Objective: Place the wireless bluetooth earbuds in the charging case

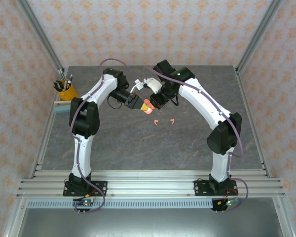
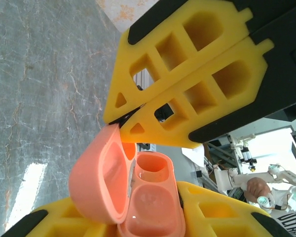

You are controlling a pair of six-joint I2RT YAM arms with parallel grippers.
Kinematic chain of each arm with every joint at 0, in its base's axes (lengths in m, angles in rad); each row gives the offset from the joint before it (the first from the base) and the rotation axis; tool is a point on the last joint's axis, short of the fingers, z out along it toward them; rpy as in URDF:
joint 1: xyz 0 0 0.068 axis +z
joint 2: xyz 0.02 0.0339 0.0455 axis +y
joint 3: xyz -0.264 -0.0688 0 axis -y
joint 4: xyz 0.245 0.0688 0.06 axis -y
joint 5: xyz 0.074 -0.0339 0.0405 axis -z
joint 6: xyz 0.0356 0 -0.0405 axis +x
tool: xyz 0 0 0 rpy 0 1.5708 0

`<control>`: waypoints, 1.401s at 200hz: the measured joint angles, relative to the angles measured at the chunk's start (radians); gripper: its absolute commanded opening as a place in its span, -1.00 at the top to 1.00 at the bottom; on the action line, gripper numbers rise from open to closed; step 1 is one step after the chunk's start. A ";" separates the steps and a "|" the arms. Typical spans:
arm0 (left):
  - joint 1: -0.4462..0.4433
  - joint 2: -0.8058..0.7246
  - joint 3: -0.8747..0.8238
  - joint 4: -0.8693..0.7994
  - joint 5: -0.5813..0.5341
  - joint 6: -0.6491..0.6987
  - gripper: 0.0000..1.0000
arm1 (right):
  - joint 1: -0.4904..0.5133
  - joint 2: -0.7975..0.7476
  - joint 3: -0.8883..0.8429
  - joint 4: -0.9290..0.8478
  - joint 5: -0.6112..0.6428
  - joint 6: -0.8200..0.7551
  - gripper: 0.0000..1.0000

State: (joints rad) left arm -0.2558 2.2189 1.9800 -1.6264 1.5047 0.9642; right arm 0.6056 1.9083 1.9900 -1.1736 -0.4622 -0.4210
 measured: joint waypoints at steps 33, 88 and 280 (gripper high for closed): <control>0.000 0.000 -0.001 0.000 0.007 0.007 0.38 | 0.001 0.000 0.000 0.000 0.007 0.000 1.00; 0.000 0.000 -0.009 0.000 0.012 0.015 0.39 | 0.000 0.000 0.000 0.000 0.011 0.000 1.00; 0.071 -0.083 0.097 0.000 0.040 0.074 1.00 | -0.200 -0.347 -0.143 0.249 0.005 0.327 -0.24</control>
State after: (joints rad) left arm -0.1852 2.1361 2.0773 -1.6264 1.5448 1.0386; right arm 0.4057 1.5616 1.8473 -0.9241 -0.4572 -0.0937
